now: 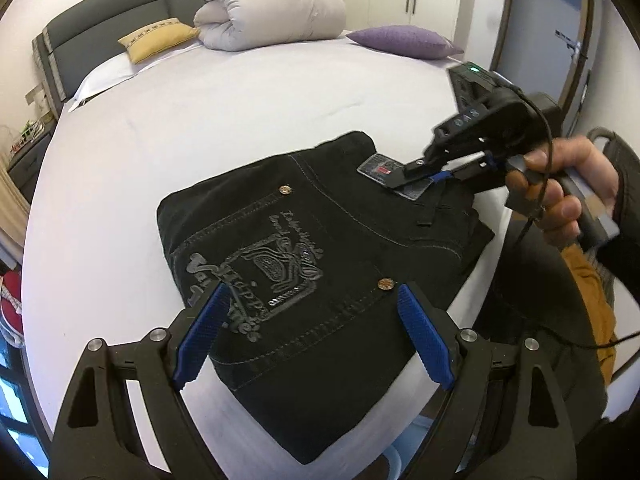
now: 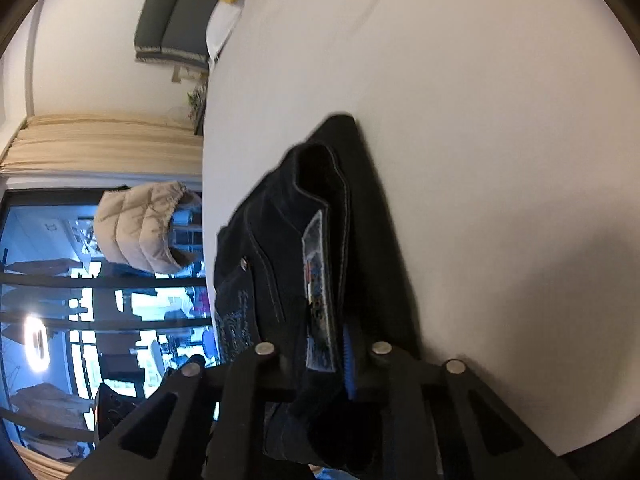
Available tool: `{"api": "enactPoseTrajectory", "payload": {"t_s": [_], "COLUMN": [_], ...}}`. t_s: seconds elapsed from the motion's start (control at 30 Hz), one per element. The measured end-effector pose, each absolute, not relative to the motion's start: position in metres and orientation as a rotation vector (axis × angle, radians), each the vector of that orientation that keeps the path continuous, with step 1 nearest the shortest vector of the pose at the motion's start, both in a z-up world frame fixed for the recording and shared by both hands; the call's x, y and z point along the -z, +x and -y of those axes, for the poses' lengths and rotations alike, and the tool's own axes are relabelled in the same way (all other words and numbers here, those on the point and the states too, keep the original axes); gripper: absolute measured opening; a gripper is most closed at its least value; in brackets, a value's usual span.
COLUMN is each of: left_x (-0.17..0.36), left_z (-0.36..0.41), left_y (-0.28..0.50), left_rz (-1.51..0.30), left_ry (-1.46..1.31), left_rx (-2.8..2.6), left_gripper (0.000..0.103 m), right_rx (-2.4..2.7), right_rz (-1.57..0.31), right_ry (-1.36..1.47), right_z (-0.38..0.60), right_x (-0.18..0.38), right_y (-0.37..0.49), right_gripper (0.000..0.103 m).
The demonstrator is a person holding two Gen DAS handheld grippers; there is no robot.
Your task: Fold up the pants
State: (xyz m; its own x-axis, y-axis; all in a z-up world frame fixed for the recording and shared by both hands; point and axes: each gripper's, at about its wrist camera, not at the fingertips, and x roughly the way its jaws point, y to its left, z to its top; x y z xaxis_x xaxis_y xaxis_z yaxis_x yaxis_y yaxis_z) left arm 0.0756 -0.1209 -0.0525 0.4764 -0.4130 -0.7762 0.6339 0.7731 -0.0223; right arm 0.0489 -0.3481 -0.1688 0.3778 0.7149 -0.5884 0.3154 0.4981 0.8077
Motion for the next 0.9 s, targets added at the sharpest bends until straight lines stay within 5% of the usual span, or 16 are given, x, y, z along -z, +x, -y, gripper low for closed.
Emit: {"api": "enactPoseTrajectory", "payload": {"t_s": [0.37, 0.57, 0.73, 0.87, 0.9], "left_x": [0.073, 0.056, 0.047, 0.084, 0.094], "left_z": [0.123, 0.106, 0.104, 0.109, 0.109], "left_y": [0.105, 0.114, 0.155, 0.191, 0.192], "left_rz": [-0.937, -0.895, -0.865, -0.992, -1.005], "left_ry": [0.188, 0.13, 0.104, 0.058, 0.069], "left_rx": [0.644, 0.645, 0.627, 0.634, 0.623], "left_gripper": [0.086, 0.086, 0.086, 0.085, 0.084], "right_rx": [-0.292, -0.208, -0.348, -0.39, -0.345], "right_rz": [-1.131, -1.108, -1.037, -1.146, -1.216], "right_ry": [1.117, 1.005, 0.891, 0.844, 0.872], "right_z": [0.372, 0.381, 0.357, 0.328, 0.327], "right_x": [0.186, 0.144, 0.088, 0.111, 0.135], "right_y": [0.033, 0.019, 0.026, 0.04, 0.041], "right_gripper": [0.012, 0.028, 0.028, 0.028, 0.016]}}
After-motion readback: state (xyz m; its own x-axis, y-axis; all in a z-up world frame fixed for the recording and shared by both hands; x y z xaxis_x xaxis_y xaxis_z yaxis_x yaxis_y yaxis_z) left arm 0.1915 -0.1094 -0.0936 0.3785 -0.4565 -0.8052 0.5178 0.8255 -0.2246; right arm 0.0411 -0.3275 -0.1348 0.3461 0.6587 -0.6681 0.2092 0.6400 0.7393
